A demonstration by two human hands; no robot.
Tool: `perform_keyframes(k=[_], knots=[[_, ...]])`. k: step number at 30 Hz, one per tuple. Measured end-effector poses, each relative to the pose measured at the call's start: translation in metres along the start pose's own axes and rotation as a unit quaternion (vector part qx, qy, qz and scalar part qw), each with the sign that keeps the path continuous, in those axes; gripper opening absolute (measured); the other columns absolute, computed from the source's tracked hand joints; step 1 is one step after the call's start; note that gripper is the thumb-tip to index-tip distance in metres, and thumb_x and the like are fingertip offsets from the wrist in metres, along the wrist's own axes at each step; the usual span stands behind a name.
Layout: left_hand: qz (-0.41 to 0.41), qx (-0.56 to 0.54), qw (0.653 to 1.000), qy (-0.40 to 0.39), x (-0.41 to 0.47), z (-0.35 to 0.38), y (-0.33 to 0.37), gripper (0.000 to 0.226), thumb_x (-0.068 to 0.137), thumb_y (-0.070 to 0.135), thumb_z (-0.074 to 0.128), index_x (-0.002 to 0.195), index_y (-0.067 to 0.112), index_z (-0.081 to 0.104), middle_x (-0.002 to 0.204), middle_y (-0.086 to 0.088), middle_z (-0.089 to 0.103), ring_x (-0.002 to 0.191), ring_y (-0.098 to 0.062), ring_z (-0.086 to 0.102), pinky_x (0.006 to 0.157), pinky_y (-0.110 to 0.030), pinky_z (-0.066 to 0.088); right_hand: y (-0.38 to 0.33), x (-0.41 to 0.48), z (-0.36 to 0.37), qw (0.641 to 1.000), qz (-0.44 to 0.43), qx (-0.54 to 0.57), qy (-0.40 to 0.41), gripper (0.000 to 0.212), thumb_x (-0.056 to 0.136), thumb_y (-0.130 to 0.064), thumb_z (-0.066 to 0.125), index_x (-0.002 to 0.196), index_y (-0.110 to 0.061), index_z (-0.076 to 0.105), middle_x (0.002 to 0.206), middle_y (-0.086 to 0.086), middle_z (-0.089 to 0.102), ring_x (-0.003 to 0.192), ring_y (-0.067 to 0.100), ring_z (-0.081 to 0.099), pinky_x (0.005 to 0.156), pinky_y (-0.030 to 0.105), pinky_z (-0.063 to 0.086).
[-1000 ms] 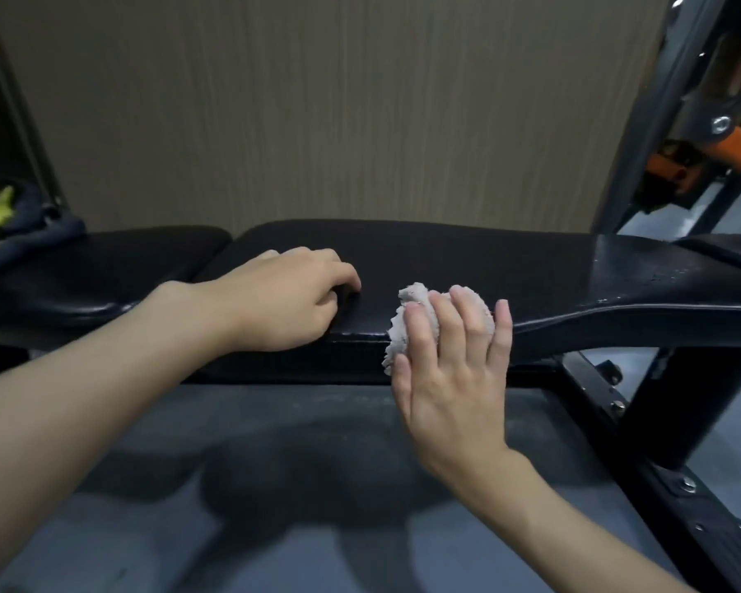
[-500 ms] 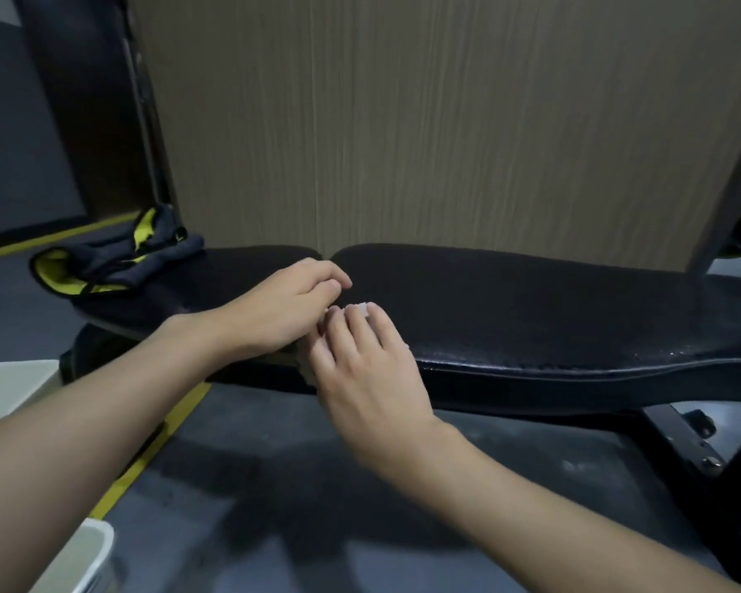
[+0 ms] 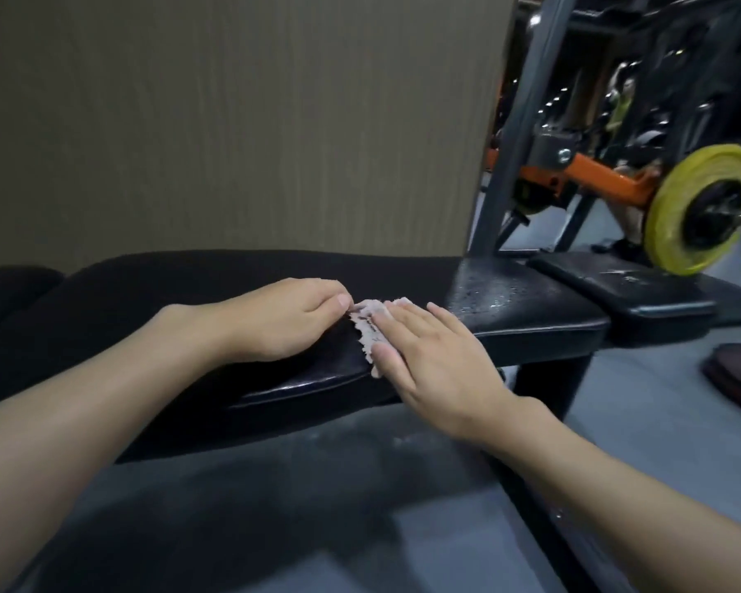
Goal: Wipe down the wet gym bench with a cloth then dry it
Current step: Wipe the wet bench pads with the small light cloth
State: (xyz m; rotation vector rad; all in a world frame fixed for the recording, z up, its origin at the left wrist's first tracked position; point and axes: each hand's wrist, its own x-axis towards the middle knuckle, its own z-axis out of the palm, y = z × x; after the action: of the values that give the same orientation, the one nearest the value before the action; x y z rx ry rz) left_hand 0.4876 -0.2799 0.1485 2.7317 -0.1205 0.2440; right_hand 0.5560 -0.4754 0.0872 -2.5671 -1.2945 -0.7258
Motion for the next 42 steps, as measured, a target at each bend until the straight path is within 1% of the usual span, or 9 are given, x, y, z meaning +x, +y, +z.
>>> perform_keyframes(k=[7,15,17,21,25,28,32,38,42], knots=[[0.019,0.024,0.999,-0.039,0.097,0.049,0.076,0.038,0.105,0.029,0.031,0.139,0.027,0.047,0.137,0.01,0.053,0.128,-0.01,0.047,0.11,-0.035,0.034,0.14,-0.011,-0.012,0.994,0.089,-0.012,-0.066,0.055,0.101,-0.046,0.018,0.143,-0.021,0.043,0.144,-0.004,0.05,0.139,0.017,0.034,0.116,0.036,0.018],[-0.052,-0.008,0.995,-0.084,0.202,0.092,0.158,0.054,0.093,0.0,0.034,0.142,0.021,0.037,0.132,0.0,0.051,0.122,-0.017,0.049,0.101,-0.028,0.037,0.231,-0.017,-0.029,0.983,0.124,0.128,-0.051,0.019,0.097,-0.021,0.045,0.1,-0.015,0.063,0.101,0.005,0.064,0.09,0.029,0.061,0.067,0.034,0.034],[-0.072,-0.014,0.994,-0.086,0.22,0.094,0.164,0.058,0.089,-0.003,0.034,0.142,0.02,0.035,0.133,-0.001,0.051,0.12,-0.019,0.049,0.102,-0.033,0.04,0.244,-0.02,-0.034,0.959,0.178,0.223,-0.01,0.018,0.097,-0.019,0.045,0.092,-0.018,0.062,0.095,0.002,0.068,0.088,0.025,0.064,0.072,0.035,0.044],[-0.077,-0.039,0.994,-0.068,0.249,0.099,0.17,0.052,0.093,0.001,0.033,0.14,0.022,0.037,0.131,0.002,0.05,0.119,-0.019,0.05,0.103,-0.037,0.042,0.277,-0.016,-0.056,0.821,0.367,0.411,0.152,0.028,0.099,-0.016,0.045,0.08,-0.01,0.064,0.07,-0.008,0.064,0.071,0.014,0.058,0.059,0.021,0.041],[-0.041,-0.043,0.996,-0.062,0.278,0.114,0.173,0.042,0.098,0.01,0.036,0.138,0.02,0.044,0.136,0.0,0.05,0.125,-0.016,0.048,0.108,-0.036,0.037,0.31,-0.02,-0.073,0.886,0.243,0.32,0.233,0.019,0.101,-0.014,0.047,0.097,-0.017,0.066,0.089,-0.013,0.065,0.084,0.004,0.057,0.08,0.016,0.041],[-0.023,-0.029,0.995,-0.096,0.299,0.13,0.179,0.043,0.1,0.02,0.037,0.143,0.02,0.041,0.148,-0.002,0.043,0.138,-0.019,0.038,0.115,-0.041,0.029,0.333,-0.03,-0.056,0.977,0.169,0.128,0.014,0.022,0.103,-0.027,0.041,0.106,-0.024,0.062,0.107,-0.01,0.06,0.116,0.014,0.049,0.11,0.033,0.026],[-0.031,0.083,0.982,-0.164,0.32,0.151,0.185,0.055,0.101,0.041,0.034,0.151,0.019,0.029,0.162,0.002,0.021,0.151,-0.016,0.006,0.119,-0.055,0.002,0.344,-0.033,-0.043,0.972,0.205,0.089,-0.079,0.044,0.106,-0.032,0.027,0.14,-0.016,0.048,0.15,0.001,0.044,0.145,0.02,0.026,0.122,0.042,0.011],[-0.023,0.053,0.989,-0.138,0.346,0.152,0.177,0.045,0.091,0.043,0.049,0.126,0.015,0.046,0.133,-0.001,0.05,0.132,-0.019,0.039,0.117,-0.057,0.006,0.35,-0.015,-0.027,0.957,0.185,-0.009,-0.223,0.07,0.094,-0.048,-0.001,0.154,-0.018,0.016,0.166,0.006,0.009,0.152,0.022,0.001,0.121,0.038,0.002],[0.016,0.052,0.989,-0.134,0.346,0.154,0.165,0.053,0.091,0.051,0.049,0.13,0.016,0.045,0.136,0.004,0.047,0.136,-0.013,0.033,0.118,-0.056,0.002,0.353,0.002,-0.023,0.948,0.196,-0.004,-0.252,0.056,0.103,-0.04,0.014,0.156,-0.021,0.009,0.167,0.005,0.001,0.152,0.02,-0.006,0.122,0.039,-0.001]])
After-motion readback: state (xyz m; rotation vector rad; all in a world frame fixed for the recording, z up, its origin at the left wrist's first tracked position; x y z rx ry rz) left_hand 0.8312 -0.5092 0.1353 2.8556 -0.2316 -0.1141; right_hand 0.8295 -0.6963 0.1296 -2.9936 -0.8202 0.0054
